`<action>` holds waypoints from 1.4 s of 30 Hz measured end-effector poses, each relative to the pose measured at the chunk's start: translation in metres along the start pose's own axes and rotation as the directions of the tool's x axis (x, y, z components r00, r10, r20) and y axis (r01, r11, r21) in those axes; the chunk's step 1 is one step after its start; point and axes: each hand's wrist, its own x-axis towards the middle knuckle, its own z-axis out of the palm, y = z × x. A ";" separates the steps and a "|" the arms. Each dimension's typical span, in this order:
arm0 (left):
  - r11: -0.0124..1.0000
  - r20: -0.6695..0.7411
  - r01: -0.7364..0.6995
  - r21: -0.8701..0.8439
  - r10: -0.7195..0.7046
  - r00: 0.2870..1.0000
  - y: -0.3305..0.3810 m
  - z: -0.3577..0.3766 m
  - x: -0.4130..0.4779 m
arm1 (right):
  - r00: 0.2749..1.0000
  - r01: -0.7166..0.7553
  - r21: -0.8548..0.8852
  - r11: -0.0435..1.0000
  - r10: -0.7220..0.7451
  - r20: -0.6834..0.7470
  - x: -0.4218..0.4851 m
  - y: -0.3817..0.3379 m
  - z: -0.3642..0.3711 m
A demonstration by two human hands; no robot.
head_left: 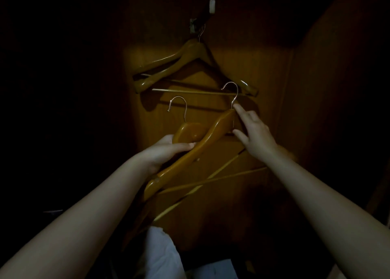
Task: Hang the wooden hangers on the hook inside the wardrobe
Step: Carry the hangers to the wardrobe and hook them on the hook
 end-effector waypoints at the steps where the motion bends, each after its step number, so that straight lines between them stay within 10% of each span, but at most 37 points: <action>1: 1.000 -0.040 0.019 0.013 -0.018 0.999 0.002 -0.002 0.004 | 1.000 0.012 -0.007 1.000 -0.012 -0.005 0.004 0.003 -0.002; 15: 0.996 -0.454 0.009 0.087 0.031 0.890 0.044 -0.051 0.053 | 0.982 0.044 0.038 0.998 -0.036 -0.184 0.100 0.061 -0.015; 42: 0.981 -0.394 0.056 0.186 0.022 0.919 0.055 -0.063 0.136 | 0.987 -0.015 0.227 0.974 0.050 -0.152 0.283 0.027 -0.008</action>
